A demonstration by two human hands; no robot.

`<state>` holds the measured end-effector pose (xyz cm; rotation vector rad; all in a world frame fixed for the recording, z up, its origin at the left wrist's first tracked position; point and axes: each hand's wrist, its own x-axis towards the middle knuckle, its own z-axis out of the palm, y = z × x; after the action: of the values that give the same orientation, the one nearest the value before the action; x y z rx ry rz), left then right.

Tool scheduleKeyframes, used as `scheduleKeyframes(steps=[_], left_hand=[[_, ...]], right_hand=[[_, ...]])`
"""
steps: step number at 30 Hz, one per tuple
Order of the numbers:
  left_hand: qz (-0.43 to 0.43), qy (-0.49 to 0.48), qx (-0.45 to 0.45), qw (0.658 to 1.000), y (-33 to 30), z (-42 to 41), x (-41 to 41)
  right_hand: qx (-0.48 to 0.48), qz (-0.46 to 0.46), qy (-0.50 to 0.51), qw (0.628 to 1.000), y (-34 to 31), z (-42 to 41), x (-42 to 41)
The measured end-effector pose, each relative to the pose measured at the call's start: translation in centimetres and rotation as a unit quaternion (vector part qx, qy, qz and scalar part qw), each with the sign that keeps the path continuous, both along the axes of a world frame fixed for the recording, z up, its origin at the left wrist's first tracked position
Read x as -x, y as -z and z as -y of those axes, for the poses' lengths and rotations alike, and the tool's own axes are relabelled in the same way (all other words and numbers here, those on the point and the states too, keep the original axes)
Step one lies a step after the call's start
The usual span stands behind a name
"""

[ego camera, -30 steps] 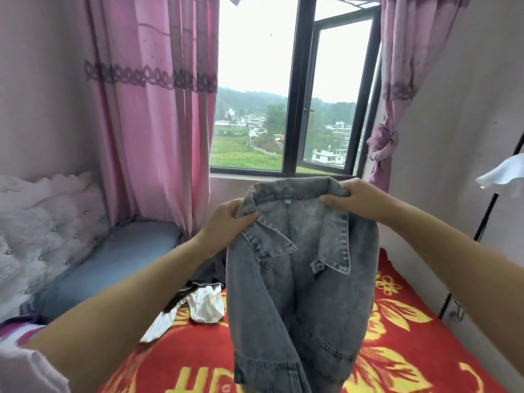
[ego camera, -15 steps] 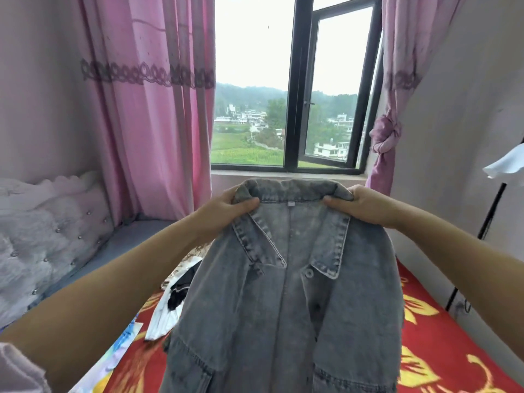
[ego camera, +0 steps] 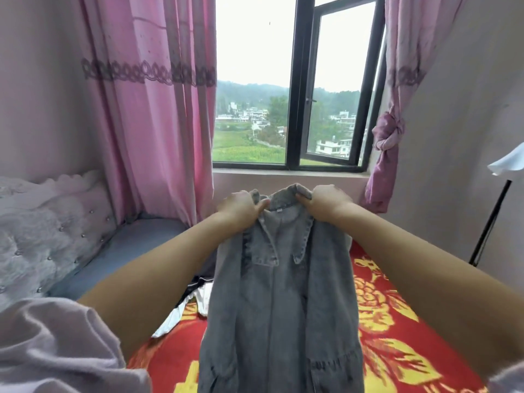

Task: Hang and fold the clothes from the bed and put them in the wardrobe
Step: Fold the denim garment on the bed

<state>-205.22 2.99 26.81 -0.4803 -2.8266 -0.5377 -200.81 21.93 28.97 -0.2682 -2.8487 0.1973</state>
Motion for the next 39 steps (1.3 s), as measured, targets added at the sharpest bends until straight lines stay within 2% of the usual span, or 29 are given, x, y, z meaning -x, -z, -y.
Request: scheduleKeyframes(steps=[1,2,4,6,9,10,11,12,13,15,16,17,18,19,20,21,23,24,25,27,29,30,33,35,39], left_hand=[[0.075,0.023,-0.077,0.994,-0.7,-0.9,-0.2],[0.158,0.044,-0.182,0.970,-1.3,-1.6,-0.6],[0.294,0.071,-0.370,0.879,-2.4,-2.5,-1.6],[0.351,0.091,-0.470,0.805,-3.0,-2.5,-2.4],[0.405,0.142,-0.563,0.706,-3.9,-1.9,-3.1],[0.417,0.161,-0.568,0.691,-4.2,-1.6,-3.5],[0.415,0.177,-0.551,0.702,-4.5,-1.5,-3.8],[0.390,0.193,-0.508,0.743,-4.7,-1.5,-4.0],[0.332,0.207,-0.446,0.805,-4.8,-1.4,-4.1],[0.108,0.193,-0.280,0.934,-5.0,-0.8,-3.7],[-0.031,0.165,-0.173,0.971,-5.0,-0.4,-3.4],[-0.165,0.136,-0.066,0.975,-5.0,0.1,-2.9],[-0.259,0.122,0.019,0.958,-5.0,0.5,-2.6],[-0.298,0.120,0.078,0.944,-5.3,0.8,-2.3],[-0.278,0.131,0.115,0.945,-5.6,0.9,-2.1],[-0.211,0.154,0.132,0.956,-6.0,1.0,-1.9],[-0.015,0.207,0.123,0.971,-6.6,0.7,-1.6],[0.055,0.214,0.125,0.967,-6.5,0.5,-1.4],[0.079,0.215,0.137,0.964,-6.3,0.4,-1.5],[0.067,0.227,0.175,0.956,-5.9,0.1,-1.4],[0.053,0.241,0.191,0.950,-5.9,-0.4,-1.3],[0.054,0.243,0.195,0.949,-6.0,-0.7,-1.3],[0.055,0.245,0.214,0.944,-6.7,-0.8,-0.9],[0.050,0.238,0.218,0.945,-7.0,-0.4,-0.5],[0.059,0.203,0.210,0.955,-8.0,0.6,0.2]], right_hand=[[0.039,0.006,-0.007,0.999,-0.2,0.7,0.3],[0.087,0.010,-0.021,0.996,-0.3,1.5,0.5],[0.224,0.016,-0.065,0.972,-0.2,2.8,0.6],[0.350,0.059,-0.114,0.928,-0.5,3.6,-0.1],[0.369,0.127,-0.243,0.888,-0.7,2.5,-1.1],[0.357,0.123,-0.271,0.886,-0.5,2.0,-1.3],[0.337,0.101,-0.275,0.895,-0.3,1.6,-1.5],[0.311,0.068,-0.264,0.910,0.0,1.3,-1.5],[0.289,0.033,-0.253,0.923,0.3,1.2,-1.5],[0.289,-0.007,-0.246,0.925,0.5,1.2,-1.4],[0.310,-0.015,-0.246,0.918,0.3,1.2,-1.5],[0.337,-0.014,-0.247,0.908,0.0,1.1,-1.6],[0.357,-0.004,-0.253,0.899,-0.3,1.0,-1.7],[0.366,0.012,-0.265,0.892,-0.5,1.0,-1.9],[0.361,0.033,-0.278,0.890,-0.6,1.1,-2.2],[0.348,0.054,-0.290,0.890,-0.5,1.2,-2.5],[0.329,0.079,-0.296,0.893,0.1,1.7,-3.0],[0.330,0.083,-0.295,0.893,0.5,1.8,-3.2],[0.330,0.081,-0.295,0.893,1.0,1.9,-3.5],[0.289,0.058,-0.291,0.910,1.8,1.7,-3.6],[0.189,0.069,-0.261,0.944,3.1,0.8,-3.5],[0.148,0.108,-0.246,0.952,3.9,0.3,-3.6],[0.101,0.261,-0.221,0.934,6.7,-1.9,-4.1],[0.095,0.270,-0.189,0.939,8.0,-3.3,-4.4],[0.186,0.183,-0.168,0.951,9.1,-4.4,-4.0]])
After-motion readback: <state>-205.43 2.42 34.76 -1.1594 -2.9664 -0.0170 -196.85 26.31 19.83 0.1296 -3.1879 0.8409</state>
